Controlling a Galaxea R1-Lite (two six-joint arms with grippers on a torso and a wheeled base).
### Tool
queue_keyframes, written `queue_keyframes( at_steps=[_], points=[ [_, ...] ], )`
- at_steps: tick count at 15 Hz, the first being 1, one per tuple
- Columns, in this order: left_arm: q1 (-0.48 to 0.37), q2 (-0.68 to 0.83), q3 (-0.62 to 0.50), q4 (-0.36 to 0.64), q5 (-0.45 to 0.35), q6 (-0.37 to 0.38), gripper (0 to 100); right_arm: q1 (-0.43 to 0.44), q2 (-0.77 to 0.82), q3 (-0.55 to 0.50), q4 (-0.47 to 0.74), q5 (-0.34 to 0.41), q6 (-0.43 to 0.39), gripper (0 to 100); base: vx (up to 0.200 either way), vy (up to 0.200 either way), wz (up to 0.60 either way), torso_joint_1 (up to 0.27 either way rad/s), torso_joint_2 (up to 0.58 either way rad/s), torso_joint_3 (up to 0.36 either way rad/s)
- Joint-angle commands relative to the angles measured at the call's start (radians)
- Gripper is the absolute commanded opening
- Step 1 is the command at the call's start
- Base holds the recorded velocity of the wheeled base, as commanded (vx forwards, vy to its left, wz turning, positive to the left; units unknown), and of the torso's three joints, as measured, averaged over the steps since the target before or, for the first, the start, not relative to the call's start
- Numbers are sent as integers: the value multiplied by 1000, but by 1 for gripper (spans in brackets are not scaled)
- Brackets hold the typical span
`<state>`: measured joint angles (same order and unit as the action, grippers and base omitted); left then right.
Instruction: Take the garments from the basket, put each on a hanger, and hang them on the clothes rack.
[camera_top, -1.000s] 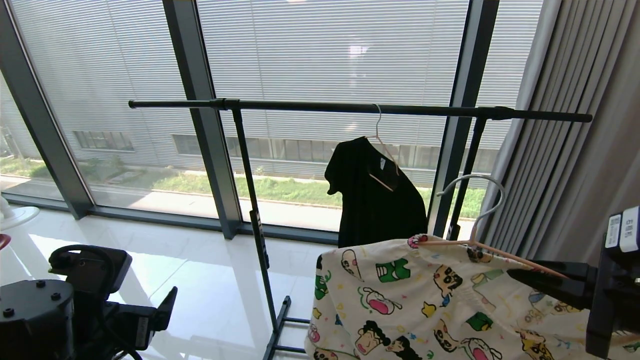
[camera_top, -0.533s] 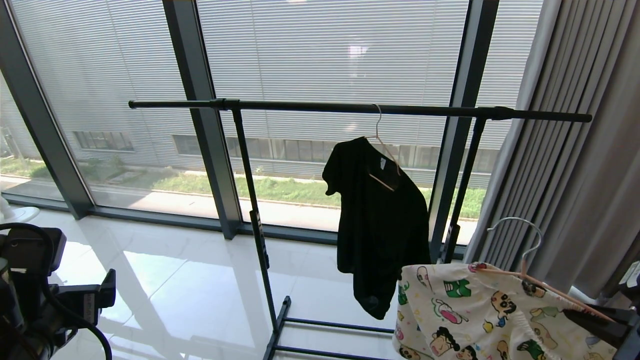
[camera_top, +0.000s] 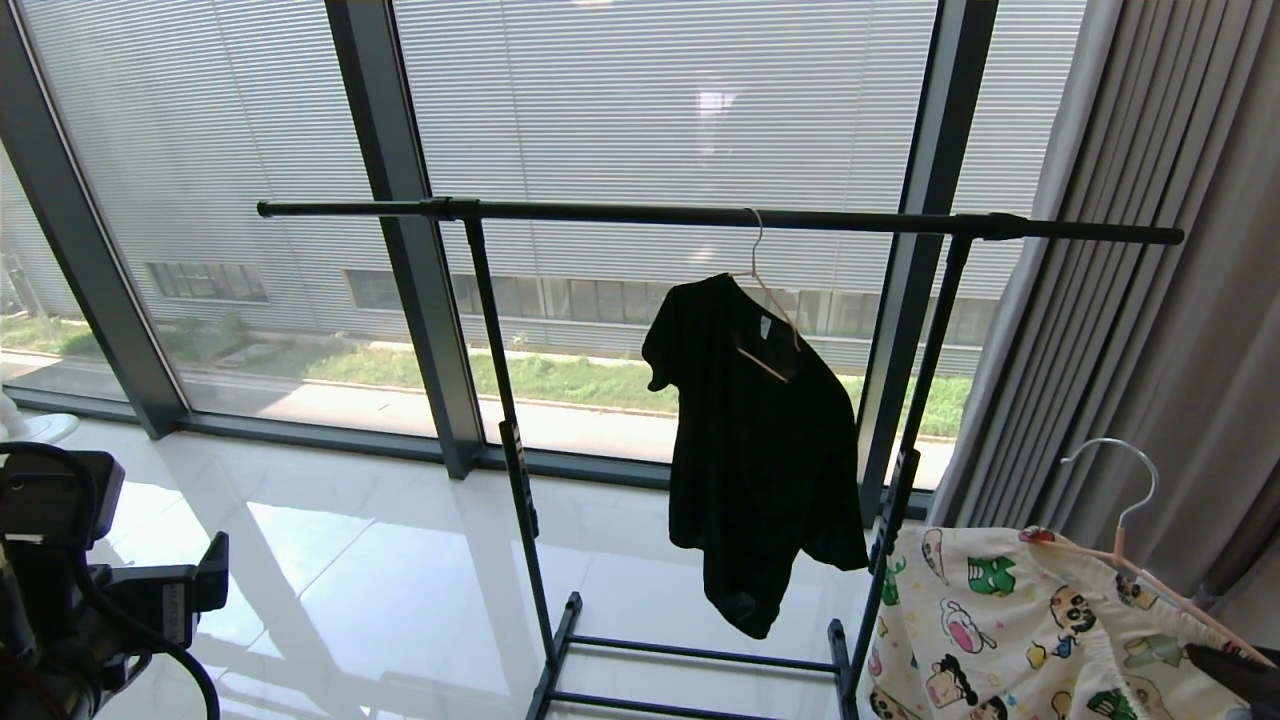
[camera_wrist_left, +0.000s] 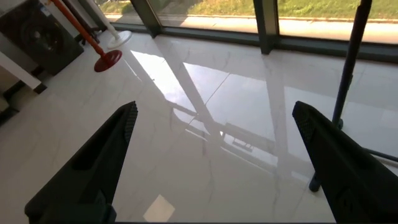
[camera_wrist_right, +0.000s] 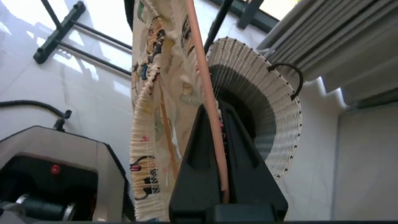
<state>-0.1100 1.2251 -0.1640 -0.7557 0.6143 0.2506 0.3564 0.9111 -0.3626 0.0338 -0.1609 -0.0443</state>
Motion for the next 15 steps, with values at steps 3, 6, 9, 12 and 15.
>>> queue_keyframes(
  at_steps=[3,6,9,12,15],
  points=[
    [-112,-16,8,-1,1,38,100,-68,172,-85,-51,-65,110,0,0,0,0,0,0,0],
    [-194,-15,6,-1,1,44,100,-71,305,-136,-285,-51,119,0,0,0,0,0,0,0],
    [-200,-16,3,-1,-1,41,100,-76,414,-294,-341,-28,116,0,67,0,0,1,1,1],
    [-214,-18,8,-1,-1,39,100,-76,476,-394,-341,-12,60,0,200,0,0,-7,-1,2],
    [-235,-12,6,-1,-2,36,100,-76,517,-460,-341,-11,34,0,200,0,0,12,7,1]
  ],
)
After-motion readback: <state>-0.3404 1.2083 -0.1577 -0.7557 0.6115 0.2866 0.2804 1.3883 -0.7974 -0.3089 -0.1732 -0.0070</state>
